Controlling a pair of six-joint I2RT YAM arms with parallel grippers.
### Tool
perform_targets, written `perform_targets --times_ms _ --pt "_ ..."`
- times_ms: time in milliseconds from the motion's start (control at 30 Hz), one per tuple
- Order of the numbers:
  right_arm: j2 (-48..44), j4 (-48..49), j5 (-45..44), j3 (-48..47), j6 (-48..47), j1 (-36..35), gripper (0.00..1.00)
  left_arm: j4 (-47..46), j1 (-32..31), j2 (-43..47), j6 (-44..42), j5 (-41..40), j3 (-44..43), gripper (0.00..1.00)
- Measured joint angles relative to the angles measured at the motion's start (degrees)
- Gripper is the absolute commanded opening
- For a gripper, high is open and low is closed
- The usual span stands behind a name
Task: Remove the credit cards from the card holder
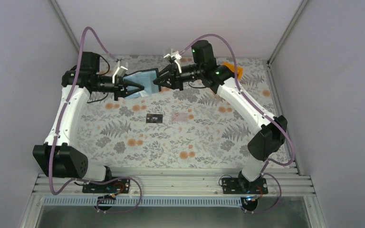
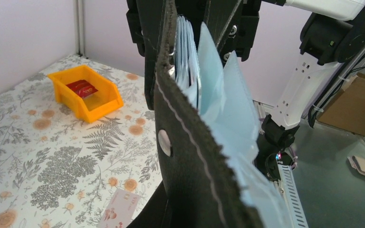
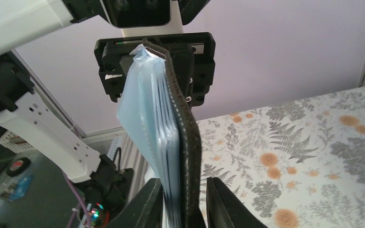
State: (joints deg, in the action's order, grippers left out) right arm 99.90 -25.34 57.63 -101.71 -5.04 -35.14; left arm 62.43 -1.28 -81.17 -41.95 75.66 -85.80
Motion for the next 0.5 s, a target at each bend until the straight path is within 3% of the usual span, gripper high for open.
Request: perform_targets --times_ms 100,233,300,333,433,500 --pt "0.02 -0.04 0.28 0.0 -0.2 -0.28 0.29 0.0 -0.09 0.0 0.04 0.07 0.0 0.02" --pt "0.02 -0.04 -0.26 0.0 -0.13 -0.83 0.06 0.02 -0.15 0.0 0.02 0.07 0.0 0.02" --pt "0.02 0.07 -0.17 0.0 0.07 -1.11 0.04 -0.02 0.0 0.0 0.0 -0.09 0.0 0.04" --pt "0.02 0.13 -0.24 0.0 0.35 -1.25 0.04 0.04 0.15 -0.02 -0.04 -0.07 0.0 0.1" --pt "0.02 0.37 -0.48 -0.02 0.57 -1.4 0.04 -0.09 0.26 -0.02 -0.04 -0.11 0.0 0.56" --pt "0.02 0.5 -2.29 -0.02 1.01 -1.62 0.04 -0.55 0.24 0.0 0.44 -0.02 0.0 0.81"
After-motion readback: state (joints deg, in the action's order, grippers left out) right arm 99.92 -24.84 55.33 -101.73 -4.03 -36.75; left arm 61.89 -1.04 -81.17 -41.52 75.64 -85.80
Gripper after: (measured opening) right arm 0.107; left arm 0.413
